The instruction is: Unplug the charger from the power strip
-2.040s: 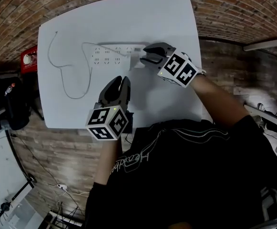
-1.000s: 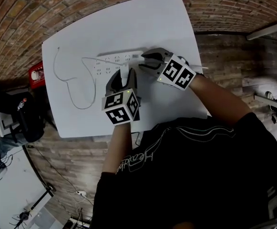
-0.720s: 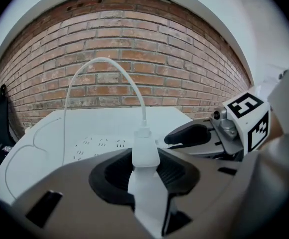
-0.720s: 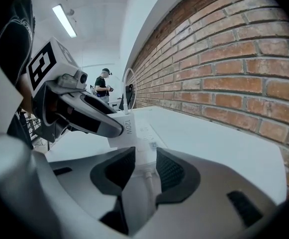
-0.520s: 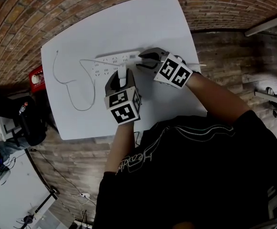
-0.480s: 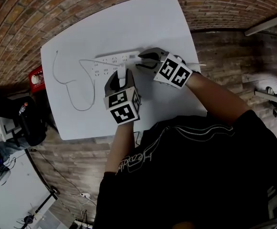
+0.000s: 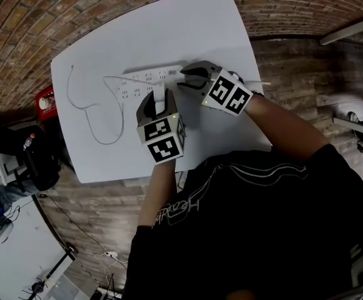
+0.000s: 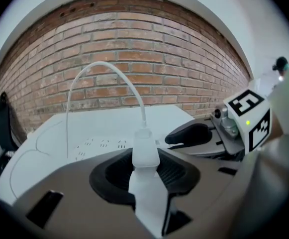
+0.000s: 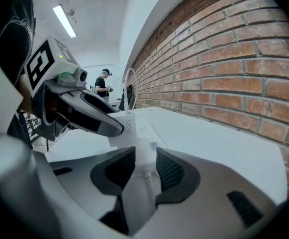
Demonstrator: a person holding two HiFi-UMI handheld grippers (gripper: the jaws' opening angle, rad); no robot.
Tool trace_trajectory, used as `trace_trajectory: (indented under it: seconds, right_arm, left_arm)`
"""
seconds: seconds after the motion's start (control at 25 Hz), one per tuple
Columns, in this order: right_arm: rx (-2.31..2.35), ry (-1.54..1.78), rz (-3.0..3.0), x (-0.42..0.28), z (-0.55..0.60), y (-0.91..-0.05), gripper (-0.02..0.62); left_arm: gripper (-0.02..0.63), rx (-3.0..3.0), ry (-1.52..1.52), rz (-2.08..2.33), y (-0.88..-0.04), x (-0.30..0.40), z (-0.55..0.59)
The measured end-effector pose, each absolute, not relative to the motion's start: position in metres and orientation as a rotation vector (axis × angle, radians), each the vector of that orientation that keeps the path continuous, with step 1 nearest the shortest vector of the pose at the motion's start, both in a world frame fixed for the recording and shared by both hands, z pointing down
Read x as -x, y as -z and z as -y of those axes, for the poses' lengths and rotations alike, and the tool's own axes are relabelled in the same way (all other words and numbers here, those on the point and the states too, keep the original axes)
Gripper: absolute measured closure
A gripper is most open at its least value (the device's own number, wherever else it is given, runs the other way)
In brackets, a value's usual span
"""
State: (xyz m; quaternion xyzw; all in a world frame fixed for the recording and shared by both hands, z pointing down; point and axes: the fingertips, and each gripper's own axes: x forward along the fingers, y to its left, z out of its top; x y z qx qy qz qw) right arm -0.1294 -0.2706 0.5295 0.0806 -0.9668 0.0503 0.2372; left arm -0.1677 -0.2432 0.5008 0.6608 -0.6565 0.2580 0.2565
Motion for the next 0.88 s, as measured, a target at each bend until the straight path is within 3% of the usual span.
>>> trace_trajectory:
  seconds: [0.16, 0.4, 0.64, 0.88]
  right_arm:
    - [-0.208, -0.148, 2.648, 0.1299, 0.2706, -0.5291, 0.483]
    - [-0.208, -0.128, 2.650, 0.1298, 0.2693, -0.5304, 0.483]
    - [-0.202, -0.134, 2.652, 0.1291, 0.2693, -0.5300, 0.483]
    - [-0.208, -0.120, 2.652, 0.1301, 0.2690, -0.5296, 0.482]
  left_arm:
    - [0.469, -1.776, -0.618, 1.737, -0.5007, 0.1718, 0.2435]
    - [0.466, -1.827, -0.819, 1.805, -0.4997, 0.1664, 0.2417]
    - [0.469, -1.796, -0.667, 1.732, -0.5001, 0.1702, 0.2424]
    - [0.462, -1.854, -0.864, 1.799, -0.4974, 0.1678, 0.2420]
